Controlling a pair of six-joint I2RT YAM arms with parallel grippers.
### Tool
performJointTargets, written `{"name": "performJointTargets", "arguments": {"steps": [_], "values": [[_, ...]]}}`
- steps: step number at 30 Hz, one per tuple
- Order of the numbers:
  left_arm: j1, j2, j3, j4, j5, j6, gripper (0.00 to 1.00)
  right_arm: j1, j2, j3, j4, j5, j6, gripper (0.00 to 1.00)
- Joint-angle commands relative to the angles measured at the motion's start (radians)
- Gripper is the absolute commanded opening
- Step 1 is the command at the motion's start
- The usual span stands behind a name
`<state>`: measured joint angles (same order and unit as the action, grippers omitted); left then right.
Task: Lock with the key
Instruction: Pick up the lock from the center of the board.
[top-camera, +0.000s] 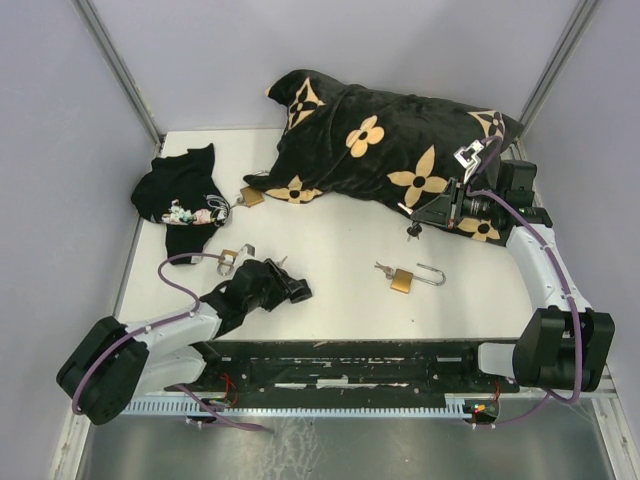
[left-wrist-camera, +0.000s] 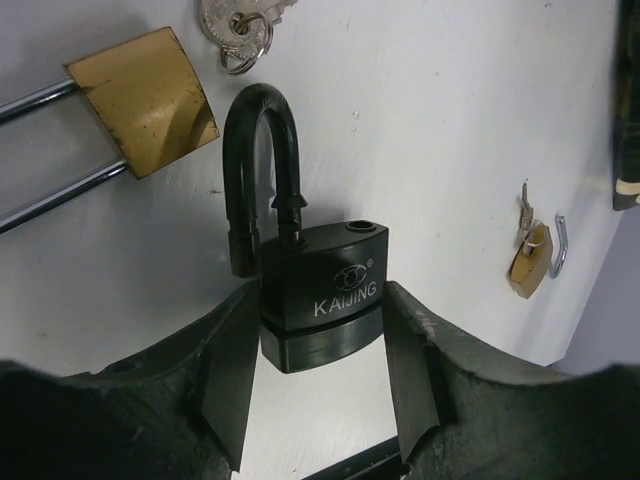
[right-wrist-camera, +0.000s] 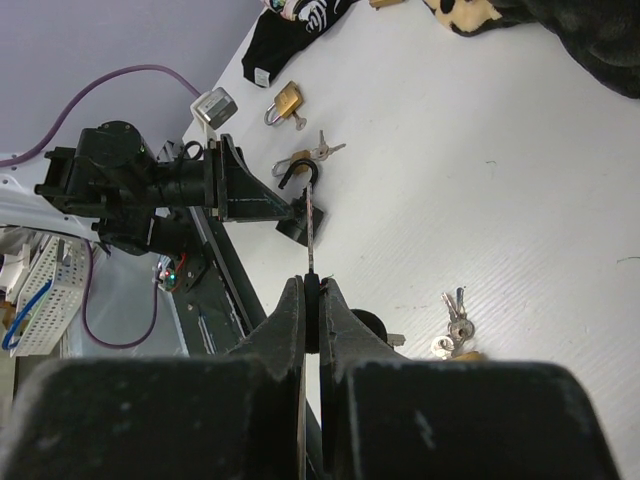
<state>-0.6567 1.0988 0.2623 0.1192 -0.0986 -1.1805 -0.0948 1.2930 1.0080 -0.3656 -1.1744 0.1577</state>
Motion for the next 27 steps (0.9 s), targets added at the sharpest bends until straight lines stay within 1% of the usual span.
{"name": "performJointTargets", "arguments": {"steps": [1,5,9,13,16,20,24,27], "values": [[0.004,-0.012,0.012,0.028,0.003,0.007,0.61,-0.005,-0.023,-0.002,0.038,-0.034,0.003,0.02],[0.004,0.027,0.101,-0.139,-0.002,0.098,0.69,-0.001,-0.013,-0.004,0.040,-0.036,0.006,0.02],[-0.001,0.119,0.206,-0.320,-0.023,0.151,0.71,0.014,-0.005,-0.006,0.041,-0.036,0.008,0.02],[-0.028,0.212,0.339,-0.520,-0.097,0.151,0.72,0.014,-0.004,-0.006,0.040,-0.033,0.006,0.02],[-0.090,0.265,0.432,-0.641,-0.164,0.124,0.74,0.016,-0.003,-0.006,0.041,-0.033,0.006,0.02],[-0.135,0.353,0.520,-0.713,-0.204,0.079,0.76,0.016,0.000,-0.006,0.041,-0.035,0.008,0.02],[-0.171,0.421,0.590,-0.711,-0.220,0.048,0.77,0.017,0.002,-0.008,0.041,-0.035,0.008,0.02],[-0.178,0.470,0.623,-0.711,-0.227,0.045,0.77,0.017,-0.001,-0.007,0.042,-0.037,0.009,0.02]]}}
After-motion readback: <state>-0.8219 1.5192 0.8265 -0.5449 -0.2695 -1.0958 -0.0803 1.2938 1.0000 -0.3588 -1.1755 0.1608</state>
